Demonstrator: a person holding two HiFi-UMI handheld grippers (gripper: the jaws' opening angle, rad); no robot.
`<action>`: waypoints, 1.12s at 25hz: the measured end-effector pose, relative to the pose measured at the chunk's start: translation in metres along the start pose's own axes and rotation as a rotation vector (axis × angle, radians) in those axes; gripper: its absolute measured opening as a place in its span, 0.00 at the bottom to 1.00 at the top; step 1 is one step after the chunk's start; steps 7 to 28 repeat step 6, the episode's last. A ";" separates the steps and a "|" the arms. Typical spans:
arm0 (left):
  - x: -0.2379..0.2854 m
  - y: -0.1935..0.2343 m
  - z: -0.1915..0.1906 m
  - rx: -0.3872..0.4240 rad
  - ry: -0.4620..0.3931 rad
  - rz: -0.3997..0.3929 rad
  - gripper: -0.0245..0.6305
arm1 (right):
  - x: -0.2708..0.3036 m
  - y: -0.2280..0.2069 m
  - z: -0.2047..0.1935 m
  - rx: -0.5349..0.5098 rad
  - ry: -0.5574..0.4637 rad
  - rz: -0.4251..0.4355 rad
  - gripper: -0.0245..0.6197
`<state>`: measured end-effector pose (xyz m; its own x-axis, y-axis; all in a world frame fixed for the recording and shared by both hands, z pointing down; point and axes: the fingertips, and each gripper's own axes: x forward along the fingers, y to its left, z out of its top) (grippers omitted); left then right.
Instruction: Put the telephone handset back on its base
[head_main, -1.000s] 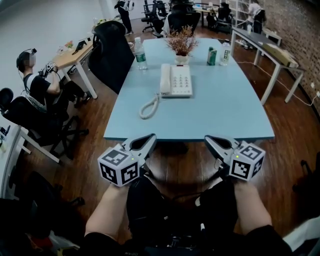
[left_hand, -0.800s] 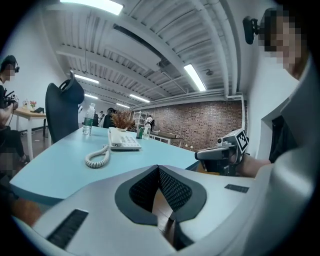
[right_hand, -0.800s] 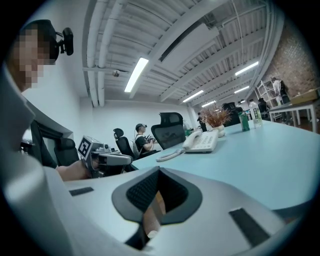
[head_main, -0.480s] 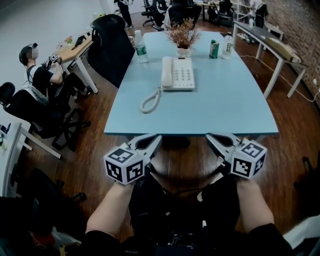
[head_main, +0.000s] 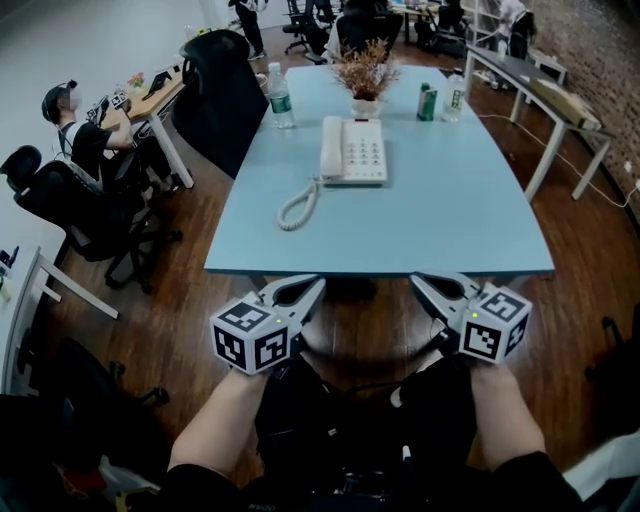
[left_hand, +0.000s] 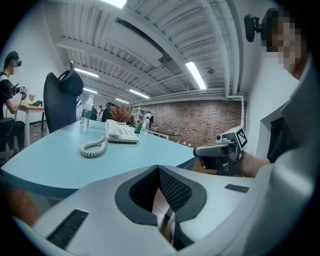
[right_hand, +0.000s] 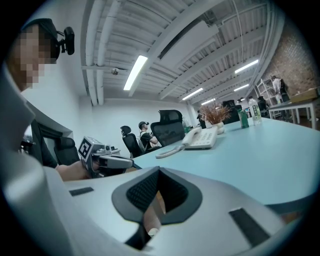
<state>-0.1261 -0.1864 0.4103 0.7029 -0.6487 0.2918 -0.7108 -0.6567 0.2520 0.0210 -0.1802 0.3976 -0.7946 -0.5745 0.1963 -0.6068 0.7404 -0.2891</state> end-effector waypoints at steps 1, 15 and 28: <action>0.000 0.000 0.000 0.001 -0.001 0.001 0.04 | 0.000 0.000 0.000 0.000 0.001 0.000 0.05; -0.002 0.001 -0.001 0.002 0.000 0.005 0.04 | -0.001 0.001 -0.004 0.004 0.007 -0.002 0.05; -0.002 0.001 -0.001 0.002 0.000 0.005 0.04 | -0.001 0.001 -0.004 0.004 0.007 -0.002 0.05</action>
